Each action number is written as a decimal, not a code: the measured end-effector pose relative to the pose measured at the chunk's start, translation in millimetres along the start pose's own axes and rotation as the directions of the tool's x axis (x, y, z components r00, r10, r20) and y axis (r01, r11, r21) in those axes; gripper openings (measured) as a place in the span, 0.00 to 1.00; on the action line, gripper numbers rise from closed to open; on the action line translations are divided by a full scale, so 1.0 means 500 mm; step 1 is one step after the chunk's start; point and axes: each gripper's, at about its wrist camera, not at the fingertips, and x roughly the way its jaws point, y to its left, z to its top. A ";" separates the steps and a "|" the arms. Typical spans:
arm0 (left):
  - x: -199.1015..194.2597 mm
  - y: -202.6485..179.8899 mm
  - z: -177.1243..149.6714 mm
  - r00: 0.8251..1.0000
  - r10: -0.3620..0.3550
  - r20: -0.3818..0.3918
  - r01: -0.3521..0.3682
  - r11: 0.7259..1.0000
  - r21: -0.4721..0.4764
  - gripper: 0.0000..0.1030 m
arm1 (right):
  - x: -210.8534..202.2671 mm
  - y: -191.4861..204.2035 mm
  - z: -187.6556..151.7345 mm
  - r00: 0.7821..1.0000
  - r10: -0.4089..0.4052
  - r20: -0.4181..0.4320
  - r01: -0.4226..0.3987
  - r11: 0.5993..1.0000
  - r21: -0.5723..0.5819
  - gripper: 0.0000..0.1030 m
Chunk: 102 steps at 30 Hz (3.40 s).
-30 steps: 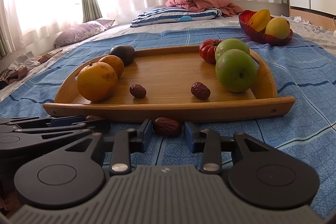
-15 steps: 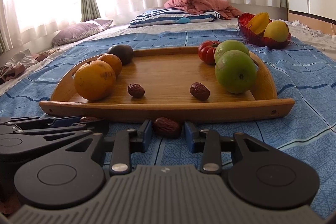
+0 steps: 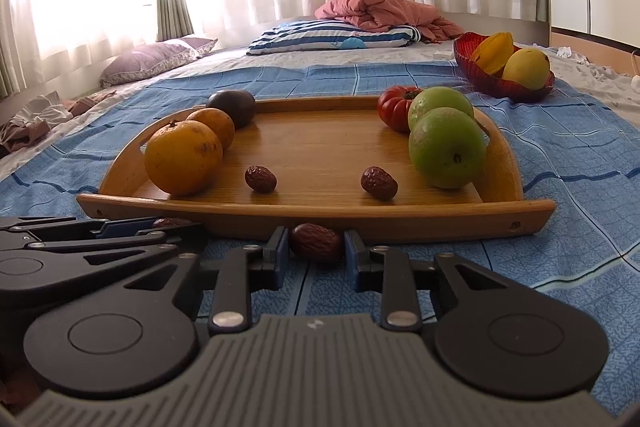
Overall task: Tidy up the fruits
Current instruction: 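Lift both held dates and carry them over the wooden tray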
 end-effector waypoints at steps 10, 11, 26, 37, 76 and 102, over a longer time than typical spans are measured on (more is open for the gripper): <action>-0.038 -0.011 0.024 0.999 -0.009 0.032 0.009 1.000 0.008 0.26 | -0.037 -0.001 0.018 0.999 -0.006 0.052 0.006 1.000 -0.008 0.33; -0.041 -0.012 0.028 0.999 -0.010 0.037 0.009 1.000 0.007 0.26 | -0.040 -0.001 0.021 0.998 -0.006 0.057 0.006 1.000 -0.009 0.33; -0.062 -0.021 0.098 0.996 -0.032 0.084 0.031 0.999 0.018 0.26 | -0.066 -0.001 0.076 0.990 -0.013 0.142 0.019 0.999 -0.042 0.33; -0.049 -0.031 0.150 0.993 -0.042 0.108 0.040 0.999 0.022 0.25 | -0.059 -0.013 0.123 0.985 -0.006 0.171 0.018 0.997 -0.070 0.34; 0.205 0.024 0.297 0.984 -0.066 -0.163 0.055 0.996 -0.067 0.25 | 0.192 -0.126 0.273 0.976 0.127 -0.174 -0.124 0.992 0.028 0.34; 0.307 -0.004 0.280 0.954 -0.058 -0.296 0.057 0.998 -0.014 0.26 | 0.261 -0.092 0.232 0.940 0.115 -0.323 -0.163 0.978 -0.127 0.35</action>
